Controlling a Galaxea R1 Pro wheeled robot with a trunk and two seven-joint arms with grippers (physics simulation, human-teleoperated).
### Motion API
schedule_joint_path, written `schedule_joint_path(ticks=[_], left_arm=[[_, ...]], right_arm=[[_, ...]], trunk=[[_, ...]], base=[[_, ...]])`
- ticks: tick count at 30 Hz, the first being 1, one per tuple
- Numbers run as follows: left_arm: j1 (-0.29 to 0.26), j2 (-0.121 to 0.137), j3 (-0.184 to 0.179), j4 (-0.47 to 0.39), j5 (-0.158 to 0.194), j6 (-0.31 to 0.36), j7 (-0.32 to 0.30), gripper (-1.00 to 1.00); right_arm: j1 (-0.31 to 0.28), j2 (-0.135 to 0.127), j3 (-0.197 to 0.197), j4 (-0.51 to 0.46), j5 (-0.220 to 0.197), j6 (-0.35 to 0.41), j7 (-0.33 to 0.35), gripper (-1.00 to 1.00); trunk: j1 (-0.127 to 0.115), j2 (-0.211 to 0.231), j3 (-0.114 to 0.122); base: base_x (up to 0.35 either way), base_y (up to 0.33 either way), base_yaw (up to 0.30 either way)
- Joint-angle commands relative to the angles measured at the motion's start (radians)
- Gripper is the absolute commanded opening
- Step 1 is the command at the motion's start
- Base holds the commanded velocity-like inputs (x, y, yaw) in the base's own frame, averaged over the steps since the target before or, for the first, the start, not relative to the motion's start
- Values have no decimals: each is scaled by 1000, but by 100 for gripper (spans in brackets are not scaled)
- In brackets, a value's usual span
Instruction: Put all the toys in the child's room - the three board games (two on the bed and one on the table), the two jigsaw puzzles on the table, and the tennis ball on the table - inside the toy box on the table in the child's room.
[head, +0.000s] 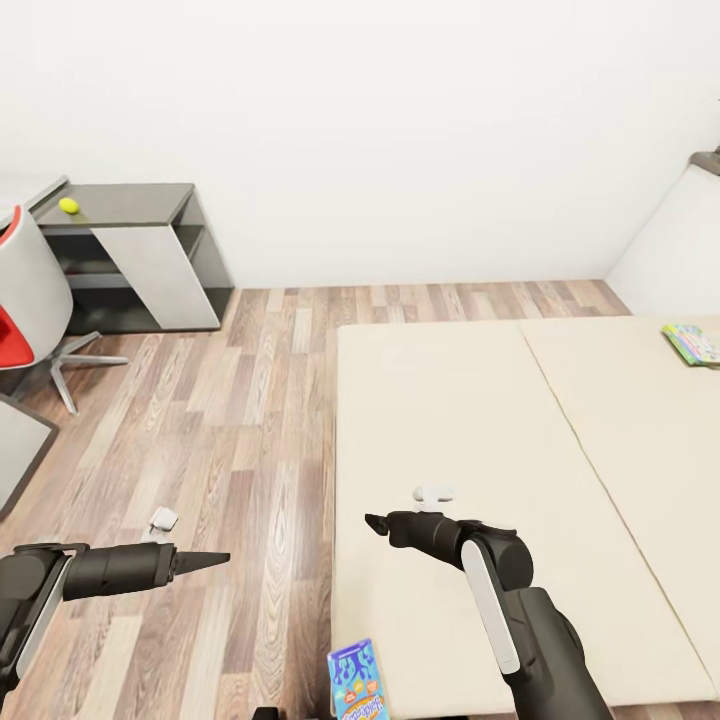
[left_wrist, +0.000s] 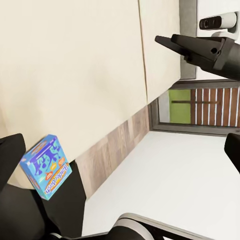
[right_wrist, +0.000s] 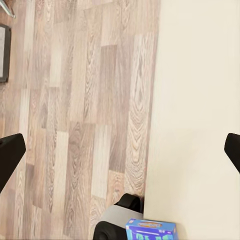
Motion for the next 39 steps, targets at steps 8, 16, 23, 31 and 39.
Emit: schedule_joint_path(ticks=[8,16,23,31,39], left_arm=[[0,0,0,0,-1,11,-4,100],[0,0,0,0,-1,11,-3,100],[0,0,0,0,-1,11,-4,100],[0,0,0,0,-1,11,-4,100],[0,0,0,0,-1,11,-4,100]], right_arm=[[-1,0,-1,-1,0,5,3,100],[-1,0,-1,0,0,5,3,100],[-1,0,-1,-1,0,5,2,100],[-1,0,-1,0,0,5,3,100],[-1,0,-1,0,0,5,2,100]], trunk=[[0,-1,12],[0,-1,25],[0,-1,37],[0,-1,50],[0,-1,63]], base=[[0,0,0],[0,0,0],[0,0,0],[0,0,0],[0,0,0]])
